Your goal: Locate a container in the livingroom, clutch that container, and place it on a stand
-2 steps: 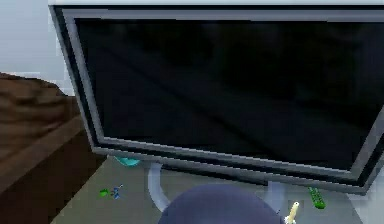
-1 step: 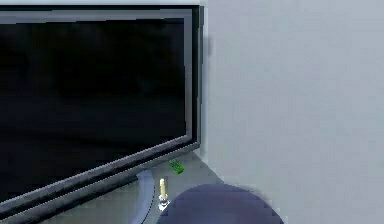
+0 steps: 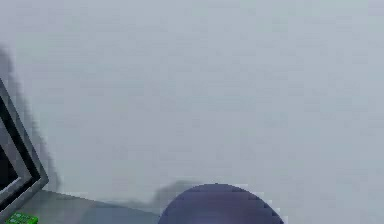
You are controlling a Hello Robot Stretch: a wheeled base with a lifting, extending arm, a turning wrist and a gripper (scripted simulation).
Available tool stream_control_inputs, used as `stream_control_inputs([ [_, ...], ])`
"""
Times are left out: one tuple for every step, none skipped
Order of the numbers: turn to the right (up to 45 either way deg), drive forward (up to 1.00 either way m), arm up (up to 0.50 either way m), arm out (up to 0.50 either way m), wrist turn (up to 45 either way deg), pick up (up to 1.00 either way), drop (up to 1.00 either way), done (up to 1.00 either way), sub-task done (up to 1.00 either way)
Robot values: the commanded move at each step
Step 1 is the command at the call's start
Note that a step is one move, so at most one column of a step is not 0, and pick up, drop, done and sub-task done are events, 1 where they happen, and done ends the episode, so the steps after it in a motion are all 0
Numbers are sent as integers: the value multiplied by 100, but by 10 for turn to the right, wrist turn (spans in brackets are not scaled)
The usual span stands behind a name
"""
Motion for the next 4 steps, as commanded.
stream_control_inputs([
  [330, 0, 0, 0, 0, 0, 0, 0, 0],
  [-450, 0, 0, 0, 0, 0, 0, 0, 0],
  [-450, 0, 0, 0, 0, 0, 0, 0, 0],
  [-450, 0, 0, 0, 0, 0, 0, 0, 0],
])
